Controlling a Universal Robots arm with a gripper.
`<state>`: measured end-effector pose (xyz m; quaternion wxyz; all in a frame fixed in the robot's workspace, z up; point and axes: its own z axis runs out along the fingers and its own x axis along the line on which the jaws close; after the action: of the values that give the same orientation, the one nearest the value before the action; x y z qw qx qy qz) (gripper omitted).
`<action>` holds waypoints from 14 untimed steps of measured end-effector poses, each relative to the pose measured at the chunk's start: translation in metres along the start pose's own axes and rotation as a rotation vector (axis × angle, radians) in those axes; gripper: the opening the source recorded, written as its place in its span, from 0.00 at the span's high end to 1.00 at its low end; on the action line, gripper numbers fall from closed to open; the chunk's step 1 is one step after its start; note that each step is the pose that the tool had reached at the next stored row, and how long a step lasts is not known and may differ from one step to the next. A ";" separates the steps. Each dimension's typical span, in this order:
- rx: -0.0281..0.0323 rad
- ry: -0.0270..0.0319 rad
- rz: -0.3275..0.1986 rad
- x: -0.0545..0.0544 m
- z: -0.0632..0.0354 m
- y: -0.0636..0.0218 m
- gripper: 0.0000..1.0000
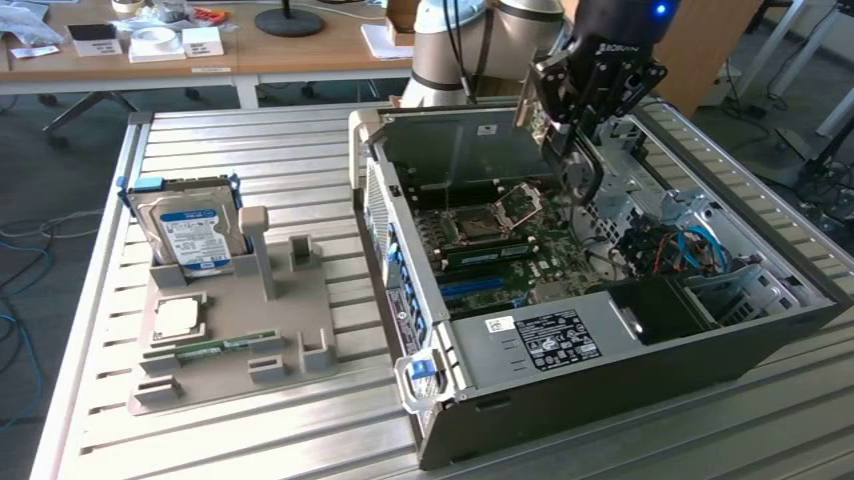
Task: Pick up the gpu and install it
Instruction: 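Pick up the gpu and move the gpu toward the slot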
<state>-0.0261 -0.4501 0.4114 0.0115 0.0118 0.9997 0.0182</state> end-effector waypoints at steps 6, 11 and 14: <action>0.0000 0.0000 0.000 -0.016 0.0004 0.0004 0.73; 0.0000 0.0000 0.000 -0.032 0.0007 0.0007 0.73; 0.0000 0.0000 0.000 -0.040 0.0009 0.0010 0.73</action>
<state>0.0136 -0.4500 0.4114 0.0115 0.0117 0.9997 0.0182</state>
